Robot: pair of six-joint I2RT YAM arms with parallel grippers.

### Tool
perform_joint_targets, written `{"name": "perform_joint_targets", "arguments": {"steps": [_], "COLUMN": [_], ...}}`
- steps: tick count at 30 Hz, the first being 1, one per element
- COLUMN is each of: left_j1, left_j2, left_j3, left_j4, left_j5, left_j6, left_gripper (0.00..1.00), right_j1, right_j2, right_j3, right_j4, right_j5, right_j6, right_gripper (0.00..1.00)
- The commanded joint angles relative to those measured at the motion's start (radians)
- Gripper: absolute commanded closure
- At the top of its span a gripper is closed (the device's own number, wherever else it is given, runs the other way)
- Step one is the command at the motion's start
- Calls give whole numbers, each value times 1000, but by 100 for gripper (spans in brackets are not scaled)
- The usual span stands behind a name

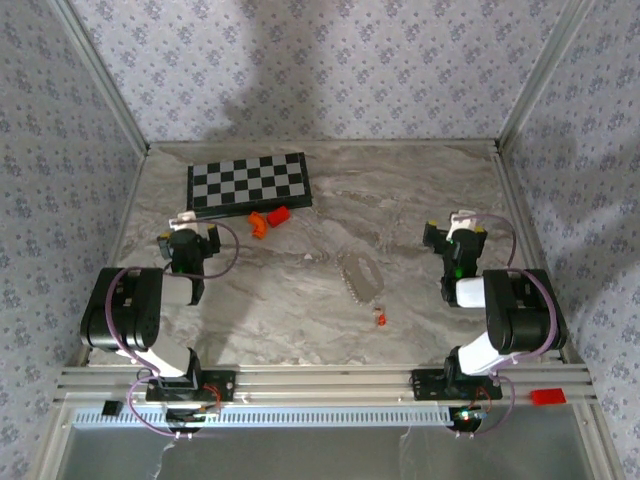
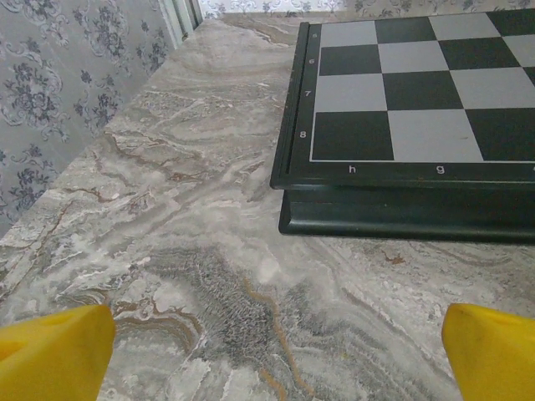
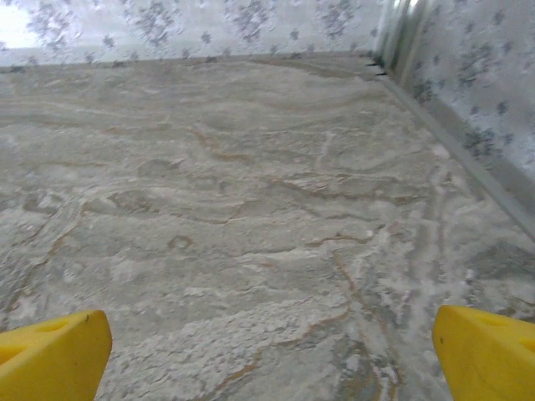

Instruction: Put the keys on the keyring

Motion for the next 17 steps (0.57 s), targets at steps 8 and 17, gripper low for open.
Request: {"name": "perform_joint_targets", "arguments": {"steps": [8,17], "left_j1": [8,8], "left_j2": [-8,-9], "left_j3": [19,19], "left_j4": [-2,-3], "left_j5": [24,23], "left_j6": [-21,-21], "left_gripper": [0,0], "right_j1": [-9,-8], "right_j2": [8,8], "right_j3": [25,24], "right_j4": [-62,-61], "right_j5": [-67,-67], "right_j6": [-31,-31], "right_gripper": [0,0]}}
